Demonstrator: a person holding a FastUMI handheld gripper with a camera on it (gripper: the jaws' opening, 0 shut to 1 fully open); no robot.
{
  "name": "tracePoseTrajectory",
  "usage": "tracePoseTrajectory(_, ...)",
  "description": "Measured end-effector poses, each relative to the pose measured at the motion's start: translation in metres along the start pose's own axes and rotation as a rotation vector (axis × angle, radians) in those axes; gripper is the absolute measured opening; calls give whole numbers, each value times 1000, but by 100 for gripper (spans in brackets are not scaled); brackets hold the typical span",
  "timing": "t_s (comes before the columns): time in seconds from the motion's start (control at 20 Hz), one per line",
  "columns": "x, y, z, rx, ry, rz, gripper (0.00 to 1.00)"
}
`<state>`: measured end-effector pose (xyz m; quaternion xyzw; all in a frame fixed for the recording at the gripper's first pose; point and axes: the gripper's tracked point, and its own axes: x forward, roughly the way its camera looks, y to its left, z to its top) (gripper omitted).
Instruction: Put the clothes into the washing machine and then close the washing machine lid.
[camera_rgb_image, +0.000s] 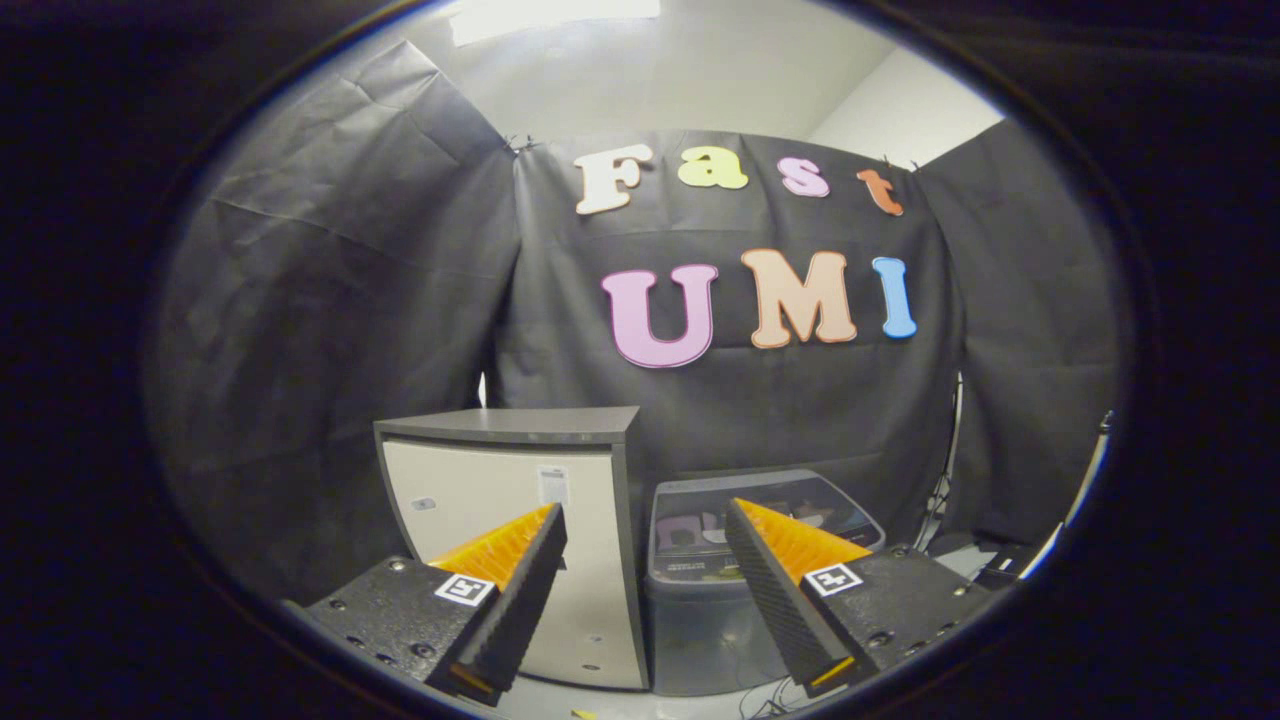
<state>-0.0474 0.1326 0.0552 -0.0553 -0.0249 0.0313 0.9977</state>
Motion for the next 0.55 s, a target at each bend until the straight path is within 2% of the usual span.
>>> tracePoseTrajectory(0.2, -11, -6, 10, 18, -50, -7, 97)
tracePoseTrajectory(0.55, -18, -19, 8, 37, -42, -12, 97)
